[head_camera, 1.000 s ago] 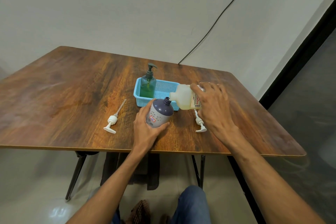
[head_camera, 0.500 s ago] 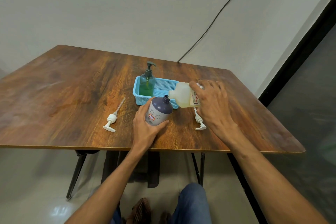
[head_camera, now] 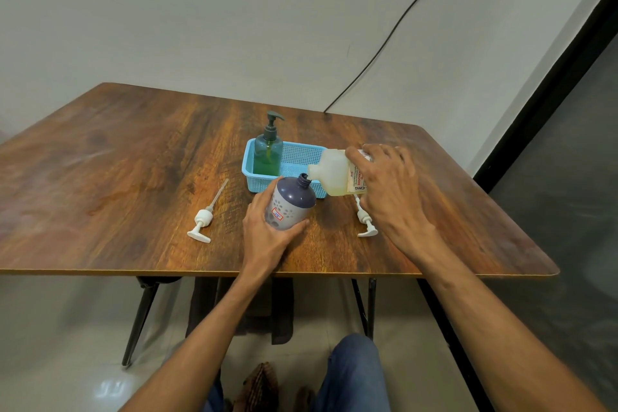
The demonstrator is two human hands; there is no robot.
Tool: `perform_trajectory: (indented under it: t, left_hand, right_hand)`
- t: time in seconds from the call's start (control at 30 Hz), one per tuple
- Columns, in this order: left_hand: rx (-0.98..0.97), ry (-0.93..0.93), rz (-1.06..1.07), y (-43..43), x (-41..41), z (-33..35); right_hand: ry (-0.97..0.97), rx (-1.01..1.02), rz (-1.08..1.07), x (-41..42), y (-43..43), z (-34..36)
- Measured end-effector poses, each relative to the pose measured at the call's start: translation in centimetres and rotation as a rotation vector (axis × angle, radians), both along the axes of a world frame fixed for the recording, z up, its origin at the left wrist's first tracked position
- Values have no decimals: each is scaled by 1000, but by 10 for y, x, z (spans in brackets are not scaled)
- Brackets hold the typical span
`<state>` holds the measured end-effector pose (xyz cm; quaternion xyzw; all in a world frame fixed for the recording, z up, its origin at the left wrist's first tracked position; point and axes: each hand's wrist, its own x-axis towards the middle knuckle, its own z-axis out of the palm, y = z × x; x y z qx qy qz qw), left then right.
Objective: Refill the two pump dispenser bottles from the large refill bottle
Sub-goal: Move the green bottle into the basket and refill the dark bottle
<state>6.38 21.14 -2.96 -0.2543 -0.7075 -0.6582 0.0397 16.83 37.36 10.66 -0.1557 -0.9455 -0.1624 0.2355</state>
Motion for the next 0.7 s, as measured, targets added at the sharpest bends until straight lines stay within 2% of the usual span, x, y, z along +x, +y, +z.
perform_trajectory:
  t: [0.7]
  left_hand:
    - [5, 2, -3, 0, 0, -1]
  right_hand:
    - [11, -9, -1, 0, -3, 0]
